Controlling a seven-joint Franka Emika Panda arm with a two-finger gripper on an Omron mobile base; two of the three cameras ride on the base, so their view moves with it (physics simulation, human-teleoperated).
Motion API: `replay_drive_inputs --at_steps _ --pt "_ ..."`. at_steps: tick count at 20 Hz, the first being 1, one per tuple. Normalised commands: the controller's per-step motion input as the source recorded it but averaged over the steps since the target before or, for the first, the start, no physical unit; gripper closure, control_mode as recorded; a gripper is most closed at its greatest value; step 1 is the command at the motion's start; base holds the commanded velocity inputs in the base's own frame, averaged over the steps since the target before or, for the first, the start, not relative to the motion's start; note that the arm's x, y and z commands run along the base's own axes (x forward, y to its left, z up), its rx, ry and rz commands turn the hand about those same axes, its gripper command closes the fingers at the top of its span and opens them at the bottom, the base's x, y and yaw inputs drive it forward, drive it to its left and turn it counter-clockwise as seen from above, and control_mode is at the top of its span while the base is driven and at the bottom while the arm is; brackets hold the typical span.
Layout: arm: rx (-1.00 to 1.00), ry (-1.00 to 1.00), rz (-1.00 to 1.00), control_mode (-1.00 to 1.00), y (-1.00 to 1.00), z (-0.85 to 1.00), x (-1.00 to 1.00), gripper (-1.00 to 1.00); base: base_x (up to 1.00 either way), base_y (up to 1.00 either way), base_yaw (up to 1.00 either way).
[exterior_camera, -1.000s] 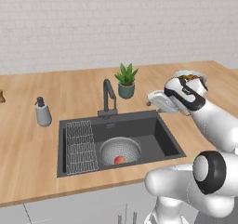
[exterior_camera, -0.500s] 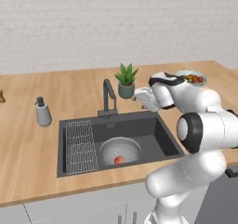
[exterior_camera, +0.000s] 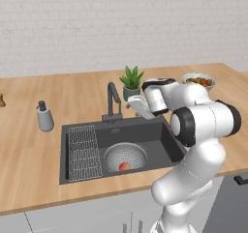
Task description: Put the colander in the sink, put the peach in the colander, and turn on the sink faucet and pour water over the colander.
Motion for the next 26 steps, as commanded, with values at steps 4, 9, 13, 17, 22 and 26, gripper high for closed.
replay_drive_inputs --at_steps 4,9,13,17,22,26 --pt "0.00 0.00 0.00 -1.00 0.22 -0.21 0.54 -1.00 0.00 0.00 0.00" --pt "0.00 0.00 -0.03 -1.00 0.14 -0.27 0.32 -1.00 0.00 0.00 0.00" --pt "0.00 0.00 -0.04 -1.00 0.13 -0.26 0.34 -1.00 0.00 0.00 0.00" --pt "0.00 0.00 -0.06 -1.00 0.16 -0.15 0.47 -1.00 0.00 0.00 0.00" --pt "0.00 0.00 -0.08 -1.00 0.15 -0.18 0.40 -1.00 0.00 0.00 0.00" --pt "0.00 0.00 -0.10 -1.00 0.12 -0.21 0.33 -1.00 0.00 0.00 0.00"
